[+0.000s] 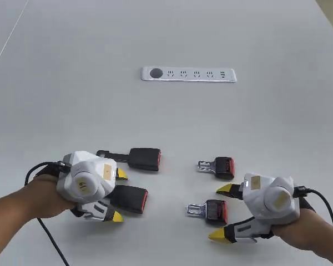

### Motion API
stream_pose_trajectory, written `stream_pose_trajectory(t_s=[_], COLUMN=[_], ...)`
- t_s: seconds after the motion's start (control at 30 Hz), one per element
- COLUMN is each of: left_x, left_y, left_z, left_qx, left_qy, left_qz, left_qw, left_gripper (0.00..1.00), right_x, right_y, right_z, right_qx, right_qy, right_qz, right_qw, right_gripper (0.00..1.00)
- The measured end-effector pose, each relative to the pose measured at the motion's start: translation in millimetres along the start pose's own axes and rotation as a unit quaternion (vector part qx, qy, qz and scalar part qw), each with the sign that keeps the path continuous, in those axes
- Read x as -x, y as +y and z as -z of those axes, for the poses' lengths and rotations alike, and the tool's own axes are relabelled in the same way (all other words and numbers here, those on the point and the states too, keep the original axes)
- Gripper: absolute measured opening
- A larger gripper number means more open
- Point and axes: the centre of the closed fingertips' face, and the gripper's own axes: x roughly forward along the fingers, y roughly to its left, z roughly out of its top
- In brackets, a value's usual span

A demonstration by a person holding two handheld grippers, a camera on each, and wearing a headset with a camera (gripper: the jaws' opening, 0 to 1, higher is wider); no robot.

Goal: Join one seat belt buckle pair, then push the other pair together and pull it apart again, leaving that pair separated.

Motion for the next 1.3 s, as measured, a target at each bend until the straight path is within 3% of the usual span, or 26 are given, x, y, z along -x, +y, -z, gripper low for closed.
stream_pose_trajectory(t_s=[0.17, 0.27, 0.3, 0.37, 0.57, 0.77, 1.1, 1.17, 1.3], left_x=[-0.5, 0.7, 1.6, 1.9, 0.8, -0.4, -0.2, 0.8, 2.2], left_y=[1.6, 0.8, 5.5, 1.1, -1.4, -2.5, -3.0, -3.3, -3.8], left_z=[-1.6, -1.8, -2.9, -1.0, -0.8, -1.5, -0.1, -0.9, -1.5], left_qx=[0.001, -0.001, -0.010, 0.000, -0.010, -0.025, -0.042, -0.038, -0.030], left_qy=[-0.009, -0.007, -0.007, -0.002, 0.008, 0.037, 0.068, 0.067, 0.066], left_qz=[0.004, 0.005, -0.007, -0.001, -0.001, 0.009, 0.024, 0.024, 0.023], left_qw=[1.0000, 1.0000, 0.9999, 1.0000, 0.9999, 0.9989, 0.9965, 0.9967, 0.9971], left_gripper=[0.51, 0.39, 0.37, 0.36, 0.34, 0.34, 0.34, 0.34, 0.34], right_x=[1.0, 1.8, 2.0, 2.7, 0.9, 0.7, -0.7, -1.9, -10.1], right_y=[-2.9, -1.8, -1.3, -4.2, -4.8, -5.2, -6.0, -5.2, -2.7], right_z=[0.9, 3.0, 3.9, 6.9, 5.8, 6.8, 5.9, 4.9, -7.0], right_qx=[0.010, 0.025, 0.027, 0.041, 0.028, 0.042, 0.043, 0.047, 0.049], right_qy=[0.005, 0.015, 0.017, 0.027, 0.041, 0.096, 0.130, 0.132, 0.108], right_qz=[-0.003, -0.007, -0.008, 0.000, 0.000, -0.011, -0.015, -0.014, -0.020], right_qw=[0.9999, 0.9996, 0.9995, 0.9988, 0.9988, 0.9945, 0.9905, 0.9900, 0.9928], right_gripper=[0.56, 0.48, 0.44, 0.37, 0.35, 0.35, 0.35, 0.35, 0.35])
